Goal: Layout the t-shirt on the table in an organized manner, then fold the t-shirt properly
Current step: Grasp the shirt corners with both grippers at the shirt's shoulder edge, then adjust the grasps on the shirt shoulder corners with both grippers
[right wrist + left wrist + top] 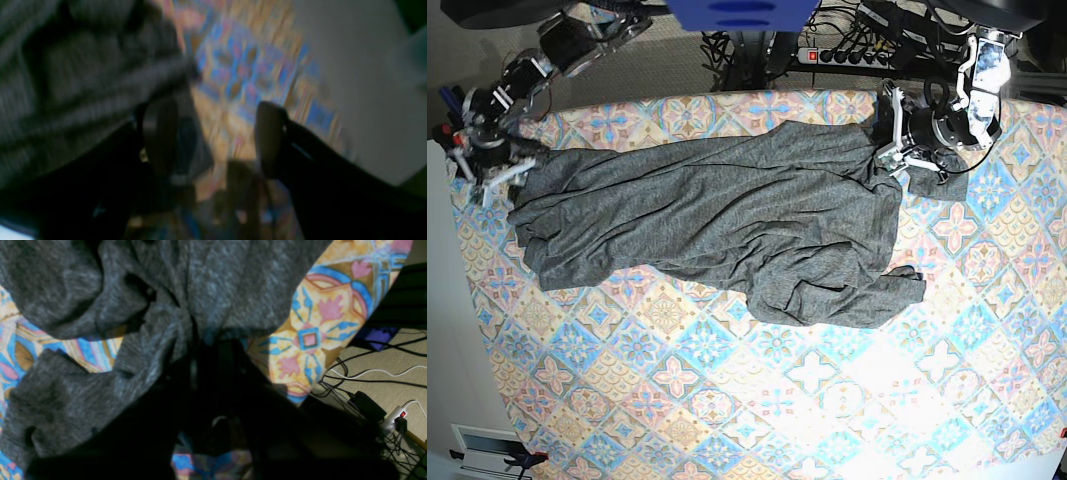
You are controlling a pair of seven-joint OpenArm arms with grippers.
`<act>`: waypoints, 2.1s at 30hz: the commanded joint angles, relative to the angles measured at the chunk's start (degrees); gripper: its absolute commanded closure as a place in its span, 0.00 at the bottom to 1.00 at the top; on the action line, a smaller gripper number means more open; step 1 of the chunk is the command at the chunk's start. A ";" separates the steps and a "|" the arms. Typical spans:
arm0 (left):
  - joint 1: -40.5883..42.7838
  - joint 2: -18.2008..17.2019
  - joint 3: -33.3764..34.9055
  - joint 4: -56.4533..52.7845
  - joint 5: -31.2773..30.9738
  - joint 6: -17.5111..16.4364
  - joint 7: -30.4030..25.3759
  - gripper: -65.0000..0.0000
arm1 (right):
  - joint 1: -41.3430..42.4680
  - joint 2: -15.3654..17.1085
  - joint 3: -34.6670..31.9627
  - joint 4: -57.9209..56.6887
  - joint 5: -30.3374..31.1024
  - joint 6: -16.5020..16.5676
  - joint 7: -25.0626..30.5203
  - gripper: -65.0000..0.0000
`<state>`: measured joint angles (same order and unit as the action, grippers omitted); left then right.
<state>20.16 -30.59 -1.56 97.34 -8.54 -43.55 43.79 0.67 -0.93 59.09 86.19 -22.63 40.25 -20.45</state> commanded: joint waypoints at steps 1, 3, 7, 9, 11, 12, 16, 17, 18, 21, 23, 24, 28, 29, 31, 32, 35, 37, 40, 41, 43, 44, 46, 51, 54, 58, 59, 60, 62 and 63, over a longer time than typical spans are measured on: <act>0.19 -0.58 -0.15 -1.12 7.52 3.55 5.66 0.95 | 1.05 0.80 -1.20 1.06 1.14 -0.25 1.59 0.45; 0.19 -0.58 -0.15 -1.12 7.52 3.55 5.75 0.95 | 0.96 0.80 -2.08 1.06 1.14 -0.25 1.41 0.45; 0.19 -0.58 -0.24 -1.12 7.52 3.55 5.75 0.95 | 0.08 0.80 -2.17 0.97 1.14 -0.25 1.41 0.45; 0.19 -0.66 -0.33 -1.12 7.52 3.55 5.75 0.95 | -0.53 0.80 -2.34 0.97 1.14 -0.25 1.59 0.45; 0.19 -0.75 -0.33 -1.12 7.52 3.55 5.75 0.95 | -0.62 0.80 -2.34 0.71 1.14 -0.25 1.50 0.45; 0.19 -0.84 -0.33 -1.12 7.52 3.55 5.75 0.95 | -0.62 0.80 -2.34 0.00 1.14 -0.25 1.50 0.45; 0.19 -1.10 -0.42 -1.12 7.52 3.55 5.75 0.95 | -0.80 0.80 -2.34 -3.60 1.14 -0.25 1.68 0.45; 0.19 -1.19 -0.50 -1.12 7.52 3.55 5.75 0.95 | -1.24 0.80 -2.34 -4.65 1.14 -0.25 1.77 0.47; 0.19 -1.72 -0.50 -1.12 7.61 3.55 5.75 0.95 | -1.85 0.88 -2.43 -5.71 1.14 -0.25 1.85 0.52; 0.28 -2.69 -0.50 -1.12 7.61 3.55 5.40 0.95 | -2.12 1.15 -2.43 -7.91 1.14 -0.25 1.85 0.73; 0.28 -3.74 -0.59 -1.12 7.96 3.55 5.40 0.95 | -1.85 1.15 -2.08 -9.31 1.23 -0.25 1.85 0.91; 0.28 -4.09 -0.59 -1.12 8.58 3.55 5.40 0.95 | -1.77 1.24 -1.64 -9.93 1.23 -0.25 1.85 0.98; 0.28 -4.36 -1.12 -3.49 13.15 3.55 5.31 0.95 | -1.77 1.24 0.47 -12.04 1.23 -0.25 1.85 0.96; 0.28 -4.36 -1.91 -4.55 14.12 3.55 5.22 0.95 | -1.77 1.24 0.47 -12.21 1.23 -0.25 1.85 0.98; 0.28 -4.09 -3.14 -6.83 15.70 3.55 3.29 0.95 | -1.77 1.24 0.65 -12.48 1.23 -0.25 1.85 1.00; 0.54 -4.18 -3.67 -8.07 16.40 3.55 1.70 0.95 | -1.77 1.24 0.65 -12.48 1.23 -0.25 1.85 1.00; 0.72 -4.18 -3.84 -10.70 18.25 3.55 -0.32 0.95 | -1.77 1.32 0.73 -12.48 1.31 -0.25 1.85 1.00; 0.72 -4.00 -3.84 -12.37 19.66 3.55 -0.67 0.95 | -1.77 1.32 0.73 -12.48 1.40 -0.25 1.85 1.00; 0.72 -4.00 -3.84 -14.31 20.80 3.55 -1.02 0.95 | -1.68 3.08 0.73 -12.48 1.40 -4.95 1.85 1.00; 0.80 -4.00 -3.93 -14.48 20.80 3.55 -1.90 0.95 | -1.68 3.87 0.73 -12.48 1.40 -6.89 1.85 1.00; 2.47 -4.09 -5.16 -14.83 20.89 3.55 -3.48 0.95 | -1.33 4.93 0.73 -12.48 1.40 -9.35 1.85 1.00; 3.27 -4.09 -6.57 -15.10 20.89 3.55 -4.19 0.95 | -0.80 5.19 0.73 -12.48 1.31 -9.61 1.85 1.00; 3.62 -4.00 -9.29 -16.07 20.97 3.55 -5.68 0.95 | 0.78 5.37 0.73 -12.48 1.31 -9.61 1.77 1.00; 3.62 -3.83 -12.02 -15.45 20.36 3.55 -5.94 0.94 | 2.45 5.19 0.73 -11.78 1.23 -9.61 1.68 0.99; 4.14 -1.10 -12.28 -12.72 21.41 3.55 -5.94 0.88 | 2.54 5.02 0.65 -11.25 1.14 -9.61 1.41 0.90; 4.06 2.68 -12.28 -9.47 26.51 3.55 -5.94 0.73 | 2.28 5.02 0.47 -8.96 1.14 -9.61 1.41 0.71; 3.97 3.82 -12.28 -9.03 28.27 3.55 -6.03 0.69 | 2.10 5.02 0.38 -8.08 1.14 -9.61 1.50 0.67; 3.88 4.96 -12.28 -8.77 30.03 3.55 -6.30 0.65 | 2.10 5.02 0.38 -7.20 1.14 -9.61 1.59 0.64; 3.79 7.16 -12.28 -7.36 33.81 3.55 -6.30 0.59 | 1.31 5.02 0.38 -5.09 1.14 -9.61 1.41 0.58; 3.79 8.13 -12.28 -6.13 35.39 3.55 -6.30 0.57 | 0.78 5.02 0.38 -4.13 1.14 -9.61 1.59 0.56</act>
<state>22.68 -23.07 -14.70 93.25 15.73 -41.34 25.63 1.02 2.83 59.31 80.73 -22.09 31.22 -20.23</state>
